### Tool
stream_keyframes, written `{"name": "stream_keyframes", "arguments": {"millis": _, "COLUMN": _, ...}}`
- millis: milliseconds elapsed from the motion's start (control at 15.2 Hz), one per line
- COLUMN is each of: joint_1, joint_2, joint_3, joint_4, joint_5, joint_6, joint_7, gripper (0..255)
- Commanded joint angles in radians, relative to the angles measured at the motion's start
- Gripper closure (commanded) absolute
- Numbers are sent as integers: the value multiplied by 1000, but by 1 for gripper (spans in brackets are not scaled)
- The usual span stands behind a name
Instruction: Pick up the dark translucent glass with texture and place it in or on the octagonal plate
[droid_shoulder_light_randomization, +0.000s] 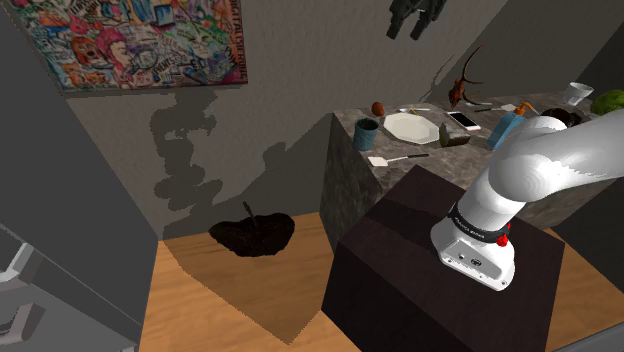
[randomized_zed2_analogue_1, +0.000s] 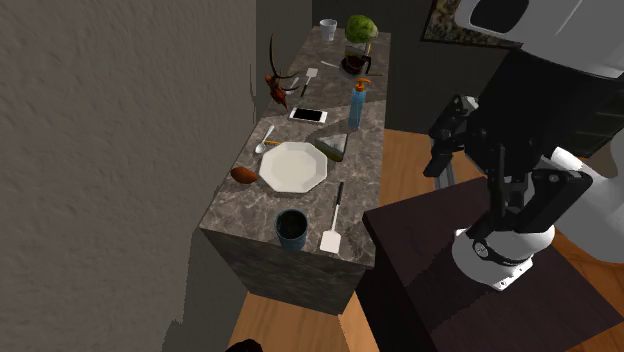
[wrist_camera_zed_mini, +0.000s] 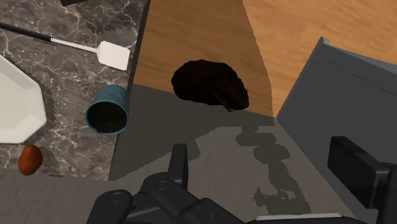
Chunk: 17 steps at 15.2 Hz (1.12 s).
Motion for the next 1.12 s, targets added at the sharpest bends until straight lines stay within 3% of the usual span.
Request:
{"name": "stream_keyframes", "arguments": {"millis": 0, "joint_1": 0, "joint_2": 0, "joint_3": 0, "joint_4": 0, "joint_5": 0, "joint_6": 0, "joint_7": 0, "gripper": 0}}
{"name": "stream_keyframes", "arguments": {"millis": 528, "joint_1": -29, "joint_2": 138, "joint_3": -106, "joint_4": -98, "joint_5": -45, "joint_6": 189, "joint_7": -116, "gripper": 0}}
{"name": "stream_keyframes", "arguments": {"millis": 1056, "joint_1": -44, "joint_2": 351, "joint_3": -217, "joint_4": -122, "joint_5": -60, "joint_6": 380, "joint_7": -240, "gripper": 0}}
